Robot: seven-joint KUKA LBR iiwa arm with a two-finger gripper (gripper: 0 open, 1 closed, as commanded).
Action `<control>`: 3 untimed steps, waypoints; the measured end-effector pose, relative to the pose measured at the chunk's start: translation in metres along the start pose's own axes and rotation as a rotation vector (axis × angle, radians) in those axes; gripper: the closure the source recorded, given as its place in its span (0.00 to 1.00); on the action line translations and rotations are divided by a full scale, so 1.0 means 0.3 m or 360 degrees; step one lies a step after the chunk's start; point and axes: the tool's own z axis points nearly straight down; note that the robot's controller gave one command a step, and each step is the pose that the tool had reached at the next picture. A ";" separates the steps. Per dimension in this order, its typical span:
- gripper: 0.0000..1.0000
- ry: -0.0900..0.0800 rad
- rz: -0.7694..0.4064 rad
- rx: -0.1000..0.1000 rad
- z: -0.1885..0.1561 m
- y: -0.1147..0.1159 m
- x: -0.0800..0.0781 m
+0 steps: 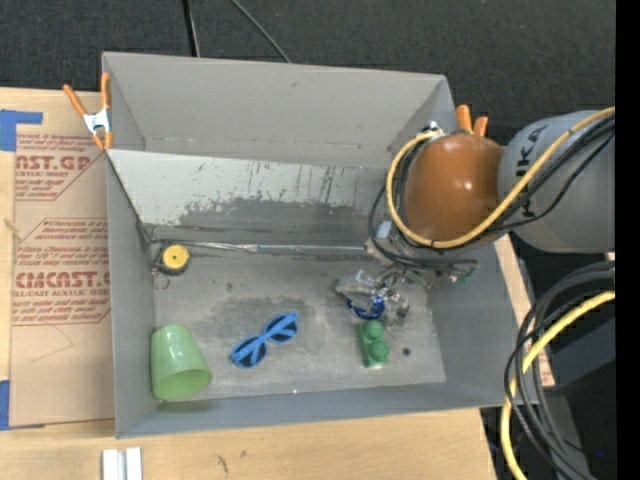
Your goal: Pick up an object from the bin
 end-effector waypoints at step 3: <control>0.00 0.0013 -0.0003 -0.0013 -0.050 -0.016 -0.054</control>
Offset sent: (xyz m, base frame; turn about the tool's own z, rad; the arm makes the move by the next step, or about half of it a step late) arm -0.0082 0.0130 0.1148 0.0178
